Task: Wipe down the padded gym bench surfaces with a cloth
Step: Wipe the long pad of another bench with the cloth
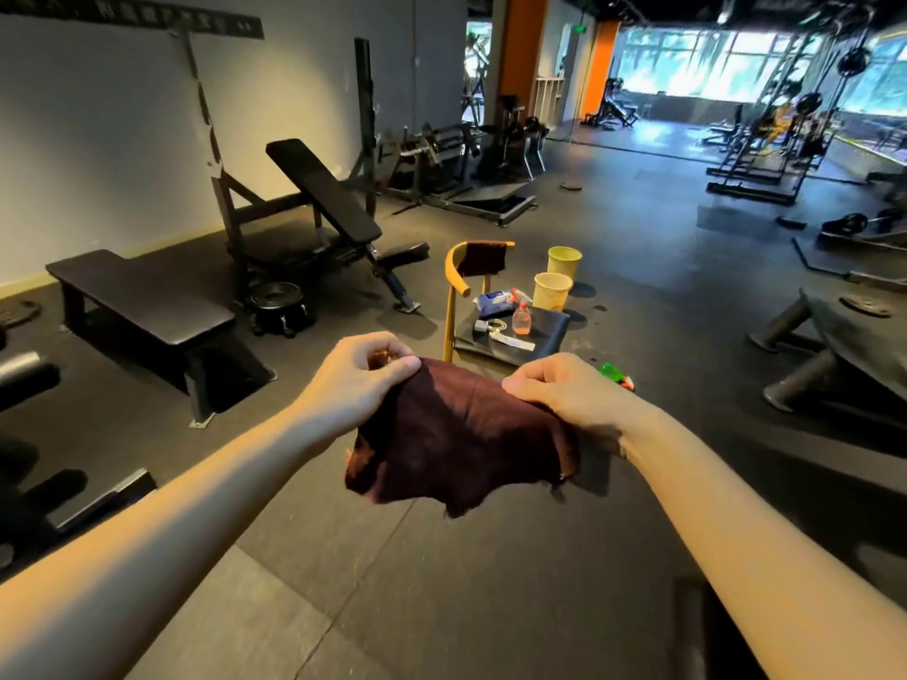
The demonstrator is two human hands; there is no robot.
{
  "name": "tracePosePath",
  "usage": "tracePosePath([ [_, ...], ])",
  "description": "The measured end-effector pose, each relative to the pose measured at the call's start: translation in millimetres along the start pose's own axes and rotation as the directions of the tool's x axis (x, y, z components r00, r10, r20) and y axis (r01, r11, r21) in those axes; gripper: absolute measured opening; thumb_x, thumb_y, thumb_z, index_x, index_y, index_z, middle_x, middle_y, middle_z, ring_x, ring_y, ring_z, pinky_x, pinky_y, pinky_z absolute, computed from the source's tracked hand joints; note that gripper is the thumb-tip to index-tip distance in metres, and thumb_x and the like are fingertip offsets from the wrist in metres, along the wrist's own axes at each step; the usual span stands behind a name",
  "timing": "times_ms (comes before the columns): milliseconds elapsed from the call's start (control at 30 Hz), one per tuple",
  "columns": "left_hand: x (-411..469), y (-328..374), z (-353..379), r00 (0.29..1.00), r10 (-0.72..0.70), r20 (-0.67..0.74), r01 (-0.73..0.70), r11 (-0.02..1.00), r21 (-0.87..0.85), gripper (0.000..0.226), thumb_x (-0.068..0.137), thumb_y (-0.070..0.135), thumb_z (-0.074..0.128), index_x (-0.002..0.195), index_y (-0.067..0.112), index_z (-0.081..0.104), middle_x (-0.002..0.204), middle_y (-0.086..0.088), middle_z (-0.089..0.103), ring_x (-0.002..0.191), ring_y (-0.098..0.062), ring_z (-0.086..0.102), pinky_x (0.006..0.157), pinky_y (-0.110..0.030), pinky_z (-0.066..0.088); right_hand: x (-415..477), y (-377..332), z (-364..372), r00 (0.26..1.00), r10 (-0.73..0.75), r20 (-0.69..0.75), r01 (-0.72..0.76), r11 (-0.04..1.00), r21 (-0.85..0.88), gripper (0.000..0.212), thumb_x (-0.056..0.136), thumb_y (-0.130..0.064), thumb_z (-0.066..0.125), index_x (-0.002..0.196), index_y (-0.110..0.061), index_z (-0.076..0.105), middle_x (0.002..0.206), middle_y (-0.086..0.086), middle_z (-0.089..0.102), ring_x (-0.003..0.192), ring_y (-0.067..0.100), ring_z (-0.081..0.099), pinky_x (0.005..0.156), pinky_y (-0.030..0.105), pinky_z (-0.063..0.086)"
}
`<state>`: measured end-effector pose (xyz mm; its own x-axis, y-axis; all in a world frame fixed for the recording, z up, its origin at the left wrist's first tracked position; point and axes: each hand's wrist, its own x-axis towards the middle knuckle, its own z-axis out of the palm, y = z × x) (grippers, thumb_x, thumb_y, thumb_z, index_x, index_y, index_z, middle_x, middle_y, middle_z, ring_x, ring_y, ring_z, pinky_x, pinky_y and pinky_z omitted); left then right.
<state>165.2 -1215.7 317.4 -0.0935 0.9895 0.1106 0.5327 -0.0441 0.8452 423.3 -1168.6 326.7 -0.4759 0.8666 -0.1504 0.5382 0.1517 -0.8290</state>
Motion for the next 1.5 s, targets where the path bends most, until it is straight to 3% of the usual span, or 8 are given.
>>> tracePosePath([
  [100,92.9,-9.5,-22.8,0.999,-0.037,-0.029,0.035,0.997,-0.062,0.018,0.098,0.034,0.066,0.088,0.023,0.074,0.091,0.004,0.072,0.091,-0.014,0.065,0.077,-0.033,0.049,73.2,-6.5,-35.1,0.999,-0.006,0.041,0.003,0.998,0.062,0.035,0.096,-0.033,0.066,0.069,-0.01,0.071,0.064,0.002,0.057,0.063,0.01,0.055,0.067,0.021,0.042],
  [233,206.9,-32.8,-45.1,0.992,-0.128,0.001,0.127,0.982,-0.14,0.016,0.098,0.03,0.067,0.089,0.019,0.074,0.092,-0.004,0.073,0.094,-0.023,0.069,0.079,-0.035,0.051,176.2,5.7,-85.2,0.996,-0.028,0.083,0.03,0.999,-0.022,0.015,0.093,-0.019,0.071,0.083,-0.008,0.073,0.078,-0.003,0.065,0.076,0.01,0.061,0.075,0.028,0.048],
  [367,307.7,-59.9,-47.3,0.994,-0.052,0.1,0.047,0.998,0.052,0.01,0.1,0.029,0.065,0.098,0.023,0.072,0.103,0.0,0.068,0.102,-0.018,0.063,0.092,-0.04,0.049,293.6,27.3,-101.1,0.999,-0.039,0.017,0.039,0.999,0.011,0.008,0.094,-0.019,0.07,0.093,-0.011,0.071,0.092,0.003,0.068,0.086,0.015,0.065,0.077,0.024,0.055],
  [633,513.8,-88.5,-32.8,0.975,0.066,0.213,-0.122,0.956,0.265,0.009,0.099,0.028,0.066,0.095,0.026,0.074,0.093,0.005,0.071,0.093,-0.01,0.067,0.089,-0.038,0.055,554.5,71.2,-67.8,0.963,-0.161,0.216,0.154,0.987,0.051,0.084,0.076,-0.053,0.084,0.148,-0.032,0.045,0.148,-0.005,0.049,0.135,0.013,0.047,0.112,0.04,0.042],
  [833,651.9,-123.5,-4.9,0.981,-0.165,0.107,0.159,0.986,0.057,0.014,0.096,0.029,0.071,0.089,0.017,0.076,0.066,0.01,0.06,0.064,-0.004,0.055,0.064,-0.024,0.044,675.2,123.7,-107.0,0.967,-0.094,0.235,0.04,0.974,0.225,0.009,0.093,-0.01,0.071,0.098,-0.018,0.069,0.088,-0.01,0.072,0.082,-0.001,0.066,0.075,0.022,0.051],
  [1100,773.2,-214.2,54.0,0.867,-0.464,0.181,0.485,0.869,-0.095,0.012,0.098,0.023,0.068,0.093,0.015,0.077,0.081,-0.001,0.072,0.081,-0.016,0.064,0.077,-0.034,0.048,761.5,207.2,-219.1,0.985,0.077,0.154,-0.096,0.988,0.12,0.007,0.092,-0.015,0.072,0.097,-0.019,0.076,0.086,0.0,0.076,0.085,0.013,0.073,0.074,0.022,0.055],
  [1333,851.4,-286.7,123.1,0.772,-0.597,0.218,0.63,0.766,-0.132,0.018,0.098,0.009,0.064,0.084,0.018,0.071,0.077,-0.001,0.059,0.077,-0.015,0.049,0.063,-0.026,0.037,862.9,280.1,-273.9,0.934,0.274,0.228,-0.303,0.948,0.102,0.009,0.094,-0.013,0.068,0.089,-0.015,0.074,0.078,-0.001,0.07,0.073,0.01,0.064,0.067,0.023,0.046],
  [1500,916.4,-326.1,172.5,0.735,-0.672,0.096,0.678,0.725,-0.118,0.016,0.095,0.009,0.068,0.079,0.013,0.07,0.071,-0.002,0.058,0.067,-0.014,0.049,0.047,-0.021,0.033,949.0,346.2,-255.9,0.895,0.446,0.018,-0.445,0.888,0.113,0.01,0.088,-0.017,0.074,0.084,-0.009,0.071,0.081,0.012,0.065,0.08,0.027,0.059,0.072,0.034,0.045],
])
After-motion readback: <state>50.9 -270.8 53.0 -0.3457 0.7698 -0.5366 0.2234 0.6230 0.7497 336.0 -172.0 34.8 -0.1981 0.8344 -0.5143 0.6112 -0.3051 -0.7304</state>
